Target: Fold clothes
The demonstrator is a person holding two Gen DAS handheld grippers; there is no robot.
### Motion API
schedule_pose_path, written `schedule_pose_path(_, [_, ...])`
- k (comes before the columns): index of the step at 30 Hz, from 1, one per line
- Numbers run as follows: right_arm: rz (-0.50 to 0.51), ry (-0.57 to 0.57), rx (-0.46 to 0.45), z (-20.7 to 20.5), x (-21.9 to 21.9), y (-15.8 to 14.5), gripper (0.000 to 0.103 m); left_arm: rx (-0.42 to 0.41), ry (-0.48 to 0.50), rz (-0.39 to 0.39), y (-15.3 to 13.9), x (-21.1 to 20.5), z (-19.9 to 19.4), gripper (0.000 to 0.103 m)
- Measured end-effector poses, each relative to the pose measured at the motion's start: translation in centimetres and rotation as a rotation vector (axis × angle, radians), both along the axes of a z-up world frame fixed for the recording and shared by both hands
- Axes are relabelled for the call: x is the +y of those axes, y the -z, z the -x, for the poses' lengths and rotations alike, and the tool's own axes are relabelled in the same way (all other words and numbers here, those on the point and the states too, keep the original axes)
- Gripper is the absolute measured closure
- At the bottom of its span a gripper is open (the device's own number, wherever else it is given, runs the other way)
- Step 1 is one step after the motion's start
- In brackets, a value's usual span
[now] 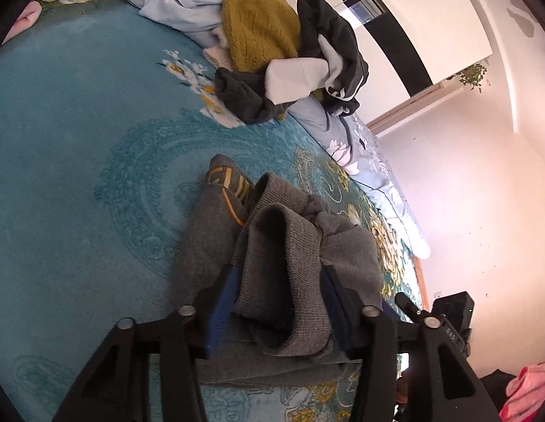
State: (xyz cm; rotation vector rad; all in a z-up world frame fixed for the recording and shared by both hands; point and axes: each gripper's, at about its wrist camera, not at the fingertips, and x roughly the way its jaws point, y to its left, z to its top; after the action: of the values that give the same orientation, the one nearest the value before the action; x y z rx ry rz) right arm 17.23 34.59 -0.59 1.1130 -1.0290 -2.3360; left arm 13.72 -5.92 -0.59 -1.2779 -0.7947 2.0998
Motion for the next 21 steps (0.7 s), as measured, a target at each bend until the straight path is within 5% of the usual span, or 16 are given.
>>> schedule_pose_path(5, [-0.01, -0.048, 0.047, 0.0, -0.5, -1.3, 0.047, -0.059, 0.001, -0.05, 1.5, 0.3, -0.3, 0.033])
schedule_pose_path(10, [-0.051, -0.096, 0.005, 0.8, -2.1, -0.5, 0.047, -0.035, -0.021, -0.013, 1.5, 1.1, -0.9, 0.035])
schedule_pose_path(12, [-0.068, -0.094, 0.006, 0.7, -2.3, -0.6, 0.047, -0.005, -0.019, 0.003, 1.1, 1.6, -1.2, 0.046])
schedule_pose_path(13, [-0.076, -0.094, 0.007, 0.7, -2.4, -0.6, 0.047, -0.001, -0.01, 0.012, 1.1, 2.1, -1.2, 0.072])
schedule_pose_path(14, [-0.072, -0.092, 0.008, 0.6, -2.3, -0.7, 0.047, 0.001, 0.0, 0.02, 1.1, 2.5, -1.2, 0.087])
schedule_pose_path(21, [-0.064, -0.091, 0.032, 0.3, -2.2, -1.6, 0.047, 0.135, -0.062, -0.009, -3.9, 1.3, -1.8, 0.094])
